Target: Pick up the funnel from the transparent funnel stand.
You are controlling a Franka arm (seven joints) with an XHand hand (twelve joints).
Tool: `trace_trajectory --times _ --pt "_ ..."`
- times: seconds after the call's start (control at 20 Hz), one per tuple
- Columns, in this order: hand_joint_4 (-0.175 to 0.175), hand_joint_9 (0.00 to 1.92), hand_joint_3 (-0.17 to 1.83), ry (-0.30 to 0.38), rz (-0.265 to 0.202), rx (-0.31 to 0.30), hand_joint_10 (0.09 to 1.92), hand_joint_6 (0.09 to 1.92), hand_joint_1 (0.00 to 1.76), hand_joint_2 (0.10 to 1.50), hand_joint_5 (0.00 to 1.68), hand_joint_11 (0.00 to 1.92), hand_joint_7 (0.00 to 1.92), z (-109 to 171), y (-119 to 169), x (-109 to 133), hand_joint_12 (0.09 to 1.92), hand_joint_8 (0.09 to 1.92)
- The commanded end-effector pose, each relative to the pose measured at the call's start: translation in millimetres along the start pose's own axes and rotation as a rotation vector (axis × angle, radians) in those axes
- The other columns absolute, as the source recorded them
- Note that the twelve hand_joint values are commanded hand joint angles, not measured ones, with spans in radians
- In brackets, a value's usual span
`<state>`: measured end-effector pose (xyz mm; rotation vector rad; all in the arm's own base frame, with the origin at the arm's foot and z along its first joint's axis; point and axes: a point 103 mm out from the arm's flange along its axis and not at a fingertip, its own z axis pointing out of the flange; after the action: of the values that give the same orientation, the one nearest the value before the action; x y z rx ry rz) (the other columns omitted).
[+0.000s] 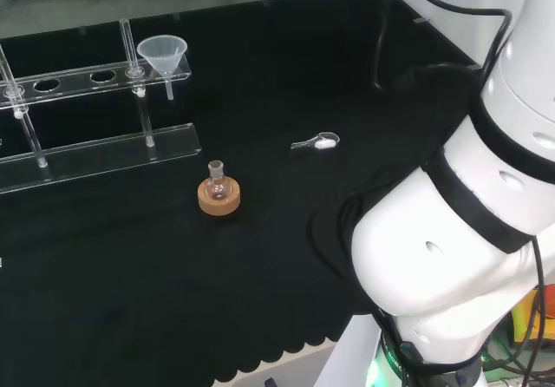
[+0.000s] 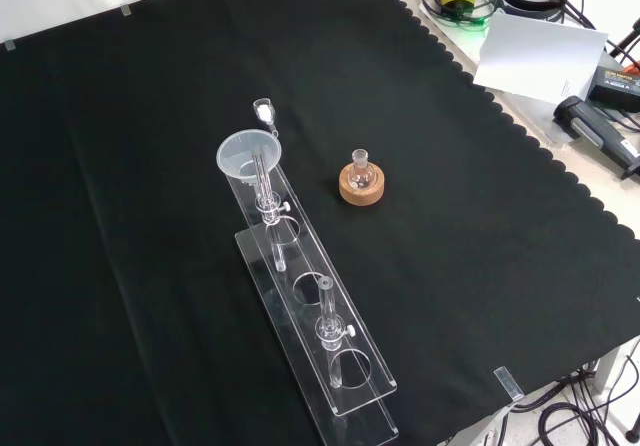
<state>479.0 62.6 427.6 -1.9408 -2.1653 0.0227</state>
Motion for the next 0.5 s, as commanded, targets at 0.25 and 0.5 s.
trace_trajectory --times 0.25,0.5 --pt "-0.03 0.0 0.07 -0.064 0.0 0.082 0.09 0.09 0.46 0.63 0.0 0.0 0.0 28 22 19 0.09 0.09" --pt "-0.033 0.0 0.06 -0.064 0.013 0.103 0.09 0.09 0.45 0.63 0.0 0.0 0.01 38 31 21 0.09 0.09"
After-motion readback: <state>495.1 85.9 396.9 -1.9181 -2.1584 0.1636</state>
